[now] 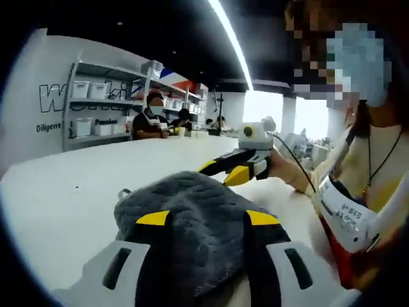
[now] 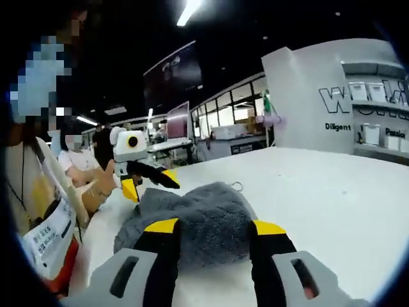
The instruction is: Fold the towel on the table until its edges align and the towel forms a compact rectangular stack.
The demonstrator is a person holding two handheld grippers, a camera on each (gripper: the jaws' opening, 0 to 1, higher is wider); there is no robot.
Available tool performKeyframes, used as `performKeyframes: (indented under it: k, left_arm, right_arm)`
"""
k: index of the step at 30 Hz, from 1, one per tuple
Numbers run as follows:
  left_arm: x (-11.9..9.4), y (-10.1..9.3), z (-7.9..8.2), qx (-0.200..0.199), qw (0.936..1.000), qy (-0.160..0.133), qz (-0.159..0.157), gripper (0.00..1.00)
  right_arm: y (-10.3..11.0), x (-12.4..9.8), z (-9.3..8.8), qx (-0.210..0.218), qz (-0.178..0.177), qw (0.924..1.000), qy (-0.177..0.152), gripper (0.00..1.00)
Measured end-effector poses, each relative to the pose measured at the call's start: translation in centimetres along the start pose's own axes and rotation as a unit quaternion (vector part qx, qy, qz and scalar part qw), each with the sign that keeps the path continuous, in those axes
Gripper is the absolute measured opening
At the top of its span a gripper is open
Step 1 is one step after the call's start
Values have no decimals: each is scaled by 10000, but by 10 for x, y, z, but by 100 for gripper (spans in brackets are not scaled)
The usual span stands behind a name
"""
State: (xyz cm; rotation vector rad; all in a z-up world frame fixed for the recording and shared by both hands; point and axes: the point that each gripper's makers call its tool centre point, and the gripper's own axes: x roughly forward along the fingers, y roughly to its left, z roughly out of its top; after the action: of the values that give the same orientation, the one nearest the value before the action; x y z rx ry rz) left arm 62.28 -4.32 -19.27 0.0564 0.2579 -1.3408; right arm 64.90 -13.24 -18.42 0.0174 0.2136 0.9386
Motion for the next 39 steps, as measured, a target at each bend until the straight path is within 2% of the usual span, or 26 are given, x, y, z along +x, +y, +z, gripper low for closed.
performKeyframes:
  k: [2, 4, 5, 6, 9, 14, 16, 18, 21, 23, 26, 32, 39]
  left_arm:
    - [1, 1, -8, -29, 9999, 138, 26, 43]
    - [2, 2, -14, -40, 9998, 189, 78, 43]
    - [2, 1, -15, -121, 9998, 156, 56, 43]
    - [3, -1, -16, -237, 9997, 103, 1, 43]
    - [3, -6, -16, -255, 9996, 59, -84, 43]
    - [-5, 3, -15, -326, 9994, 7, 98, 42]
    - [-9, 4, -15, -365, 9992, -27, 156, 42]
    - [-12, 5, -15, -410, 9989, -50, 213, 42]
    - [-14, 3, -13, -466, 9986, -117, 227, 42]
    - [-14, 1, -12, -470, 9986, -129, 204, 42]
    - [-15, 1, -14, -475, 9985, -111, 230, 42]
    - [-14, 5, -14, -771, 9965, -285, 155, 41]
    - [-12, 4, -17, -869, 9957, -289, 150, 40]
  right_arm:
    - [-8, -3, 10, -31, -228, 9995, -222, 45]
    - [-16, -8, 14, -102, -396, 9988, -278, 50]
    - [-20, -9, 19, -85, -502, 9979, -409, 50]
    - [-21, -12, 28, 46, -515, 9963, -684, 48]
    - [-8, -14, 40, 227, -118, 9952, -941, 46]
    - [22, -1, 25, -171, 395, 9976, -538, 48]
    - [38, 8, 10, -378, 681, 9968, -178, 48]
    - [44, 14, -4, -476, 741, 9961, 96, 48]
    - [41, 21, -29, -385, 730, 9948, 594, 48]
    - [36, 24, -41, -110, 679, 9947, 760, 47]
    - [32, 25, -40, 268, 714, 9951, 626, 45]
    - [27, 21, -42, 309, 645, 9954, 637, 41]
    - [25, 19, -41, 512, 656, 9950, 561, 39]
